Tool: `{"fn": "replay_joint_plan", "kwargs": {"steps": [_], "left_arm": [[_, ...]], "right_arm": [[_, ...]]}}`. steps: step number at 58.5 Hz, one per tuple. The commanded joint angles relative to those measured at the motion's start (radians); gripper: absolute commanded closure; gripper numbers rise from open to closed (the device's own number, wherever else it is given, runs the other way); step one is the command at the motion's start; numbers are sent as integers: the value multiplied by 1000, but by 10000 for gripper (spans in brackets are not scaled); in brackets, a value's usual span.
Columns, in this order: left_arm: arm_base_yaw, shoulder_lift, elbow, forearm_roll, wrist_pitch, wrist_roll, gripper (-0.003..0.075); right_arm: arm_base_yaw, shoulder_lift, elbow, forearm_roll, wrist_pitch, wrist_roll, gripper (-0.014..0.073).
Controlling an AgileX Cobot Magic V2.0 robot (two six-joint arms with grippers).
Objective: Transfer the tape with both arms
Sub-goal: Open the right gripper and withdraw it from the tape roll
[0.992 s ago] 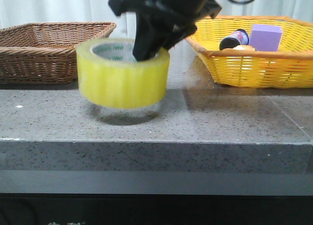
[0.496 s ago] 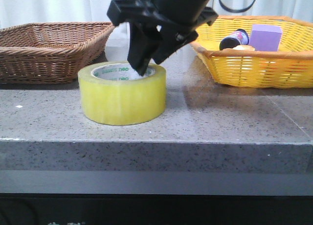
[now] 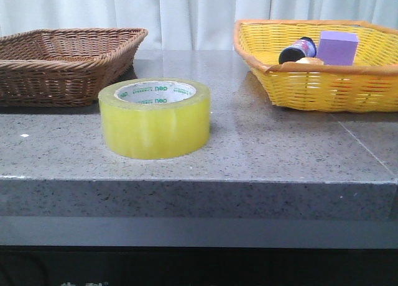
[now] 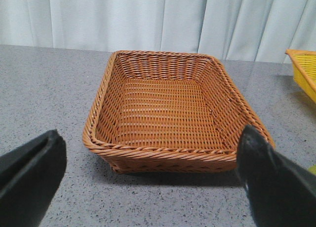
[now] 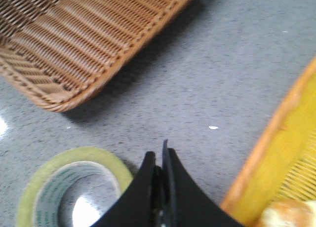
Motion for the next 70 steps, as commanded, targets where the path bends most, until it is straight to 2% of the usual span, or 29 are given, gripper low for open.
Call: {"fn": "replay_joint_plan", "kwargs": {"steps": [1,13,27,37,43,52,60,70], "left_arm": [[0,9,-35,-6,-80,-11,29],[0,9,-35,-6,-80,-11,29],[0,9,-35,-6,-80,-11,29],[0,9,-35,-6,-80,-11,29],[0,9,-35,-6,-80,-11,29],[0,9,-35,-6,-80,-11,29],[0,9,-35,-6,-80,-11,29],[-2,15,-40,-42,-26,-9,29]], "right_arm": [[-58,-77,-28,7,-33,3,683],[-227,-180,12,7,51,8,683],[-405,-408,229,7,13,44,683],[-410,-619,465,41,-151,44,683],[-410,-806,664,61,-261,44,683],[-410,-1032,868,61,-314,44,683],[-410,-1188,981,61,-318,44,683],[-410,-1273,1018,61,-343,44,683]]}}
